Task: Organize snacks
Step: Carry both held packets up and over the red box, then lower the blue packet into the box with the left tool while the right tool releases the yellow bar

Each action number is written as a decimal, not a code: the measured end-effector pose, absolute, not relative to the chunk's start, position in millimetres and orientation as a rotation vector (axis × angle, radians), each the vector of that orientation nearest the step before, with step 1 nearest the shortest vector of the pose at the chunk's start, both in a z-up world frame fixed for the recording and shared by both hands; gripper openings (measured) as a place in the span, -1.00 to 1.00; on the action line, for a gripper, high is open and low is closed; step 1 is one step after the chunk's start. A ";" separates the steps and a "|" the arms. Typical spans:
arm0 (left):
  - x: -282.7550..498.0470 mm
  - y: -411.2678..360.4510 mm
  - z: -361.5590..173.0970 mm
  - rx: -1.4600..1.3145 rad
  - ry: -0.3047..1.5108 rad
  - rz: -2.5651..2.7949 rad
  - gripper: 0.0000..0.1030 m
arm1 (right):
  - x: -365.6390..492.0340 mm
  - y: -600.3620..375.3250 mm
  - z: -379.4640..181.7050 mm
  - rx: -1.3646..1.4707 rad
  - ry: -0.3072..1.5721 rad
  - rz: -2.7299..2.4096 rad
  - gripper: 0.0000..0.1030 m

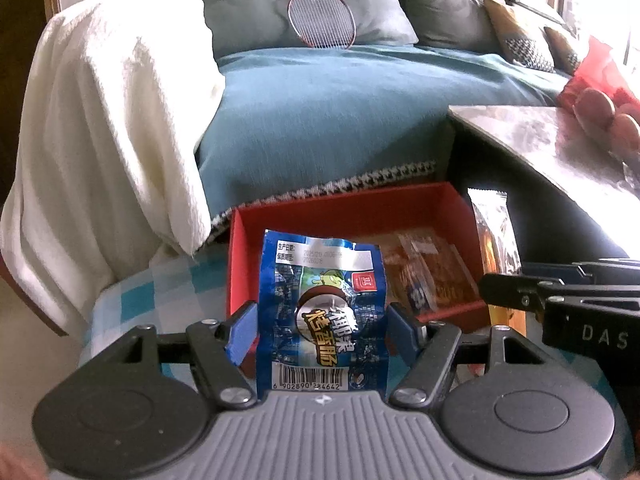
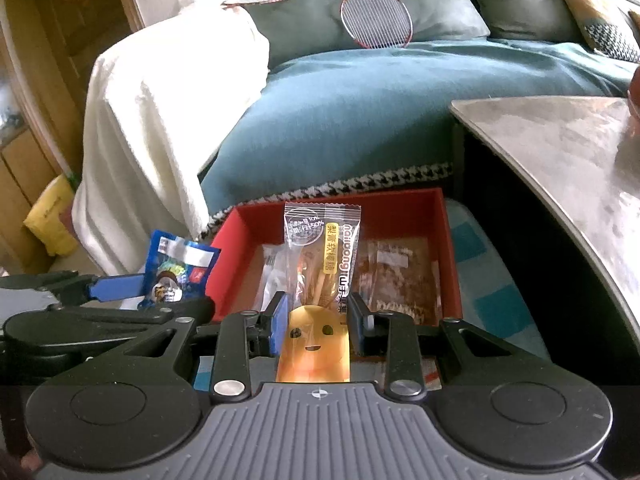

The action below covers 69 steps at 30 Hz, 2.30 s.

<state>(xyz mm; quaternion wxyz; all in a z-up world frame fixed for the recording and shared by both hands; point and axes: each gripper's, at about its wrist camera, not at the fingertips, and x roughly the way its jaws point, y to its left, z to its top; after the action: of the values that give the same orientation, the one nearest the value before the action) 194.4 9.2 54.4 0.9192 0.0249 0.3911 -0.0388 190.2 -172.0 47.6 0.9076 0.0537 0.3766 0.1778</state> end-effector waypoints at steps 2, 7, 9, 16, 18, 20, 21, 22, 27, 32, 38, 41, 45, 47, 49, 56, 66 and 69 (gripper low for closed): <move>199.3 8.4 54.9 0.055 0.798 -0.076 0.22 | 194.5 -171.3 49.3 0.111 0.770 0.368 -0.24; 210.8 7.5 53.5 0.065 0.797 -0.067 0.22 | 205.6 -169.1 53.8 0.104 0.753 0.375 -0.24; 214.8 6.3 53.2 0.067 0.795 -0.066 0.22 | 209.6 -169.3 54.3 0.102 0.752 0.373 -0.23; 228.9 3.7 53.0 0.082 0.784 -0.059 0.22 | 223.3 -170.7 54.0 0.098 0.749 0.365 -0.22; 232.5 3.7 52.7 0.086 0.781 -0.056 0.22 | 227.7 -170.7 53.7 0.095 0.749 0.364 -0.22; 237.3 4.1 52.3 0.087 0.780 -0.053 0.22 | 232.1 -170.3 53.8 0.091 0.747 0.364 -0.22; 239.3 4.2 51.8 0.087 0.780 -0.050 0.22 | 234.6 -170.1 53.6 0.090 0.746 0.363 -0.22; 241.9 4.2 51.2 0.087 0.780 -0.048 0.22 | 237.6 -170.1 53.2 0.089 0.748 0.363 -0.22; 252.7 4.8 46.8 0.094 0.785 -0.045 0.22 | 250.9 -170.9 48.1 0.086 0.757 0.354 -0.22; 262.7 4.7 40.9 0.099 0.793 -0.034 0.22 | 261.6 -172.0 41.1 0.084 0.774 0.343 -0.22; 275.3 3.8 33.7 0.104 0.800 -0.023 0.22 | 273.8 -173.0 34.7 0.085 0.789 0.333 -0.22; 280.6 3.1 29.6 0.111 0.804 -0.021 0.22 | 280.3 -174.0 29.1 0.088 0.802 0.330 -0.22; 287.3 2.0 21.5 0.113 0.824 -0.018 0.22 | 290.8 -174.1 17.9 0.085 0.830 0.324 -0.22; 290.2 0.5 18.4 0.114 0.832 -0.017 0.22 | 295.6 -173.9 11.8 0.084 0.844 0.318 -0.22; 292.8 -0.3 15.5 0.116 0.835 -0.018 0.22 | 299.6 -174.1 6.3 0.085 0.856 0.314 -0.22; 302.2 0.0 7.5 0.114 0.850 -0.009 0.22 | 307.8 -173.8 -9.0 0.086 0.895 0.308 -0.22; 318.3 1.3 3.1 0.107 0.905 -0.013 0.22 | 314.7 -171.5 -23.6 0.078 0.930 0.299 -0.17; 318.4 0.4 0.4 0.114 0.913 -0.011 0.22 | 314.6 -170.6 -25.8 0.069 0.940 0.306 -0.11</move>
<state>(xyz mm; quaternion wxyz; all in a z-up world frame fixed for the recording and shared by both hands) 318.4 0.4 0.4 0.8960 0.0551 0.4407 -0.0053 314.6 -170.6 -25.8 0.8798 0.0333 0.4509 0.1468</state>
